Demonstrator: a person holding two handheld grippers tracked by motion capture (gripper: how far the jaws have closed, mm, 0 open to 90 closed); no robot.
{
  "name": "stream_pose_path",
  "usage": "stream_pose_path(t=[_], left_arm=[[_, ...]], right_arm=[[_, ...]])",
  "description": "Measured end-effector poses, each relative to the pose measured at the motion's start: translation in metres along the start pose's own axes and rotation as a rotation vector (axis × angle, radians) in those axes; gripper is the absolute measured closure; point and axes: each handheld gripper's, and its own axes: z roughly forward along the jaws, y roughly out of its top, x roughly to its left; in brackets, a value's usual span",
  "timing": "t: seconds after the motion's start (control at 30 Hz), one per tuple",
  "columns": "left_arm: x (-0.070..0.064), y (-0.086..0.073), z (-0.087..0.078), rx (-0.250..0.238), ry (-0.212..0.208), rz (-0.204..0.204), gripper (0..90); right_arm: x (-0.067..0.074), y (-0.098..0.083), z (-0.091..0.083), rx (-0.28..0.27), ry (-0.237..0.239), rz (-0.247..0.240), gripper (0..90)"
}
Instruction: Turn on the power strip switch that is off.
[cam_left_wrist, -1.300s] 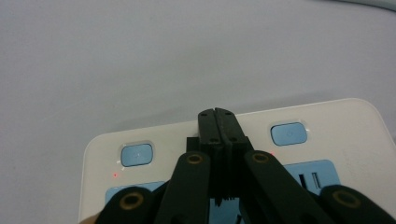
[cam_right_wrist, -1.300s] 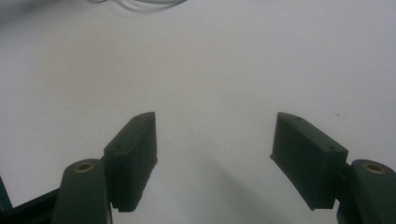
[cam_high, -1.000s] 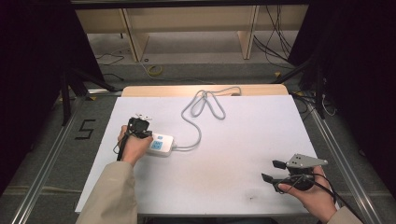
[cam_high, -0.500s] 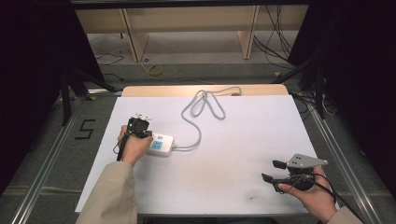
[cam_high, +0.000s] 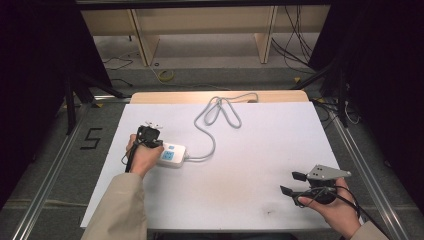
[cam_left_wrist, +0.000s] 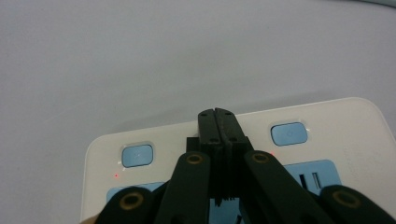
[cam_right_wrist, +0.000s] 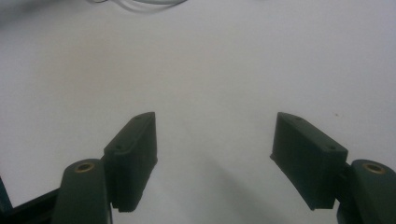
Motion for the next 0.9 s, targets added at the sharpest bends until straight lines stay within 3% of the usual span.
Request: stream_pose_path(t=[0.9], left_arm=[[0.0029,-0.0004,-0.0002,-0.005,-0.016,-0.016,90.0]], right_arm=[[-0.0009,-0.0001,-0.0004,0.002,-0.002,0.001,31.2]])
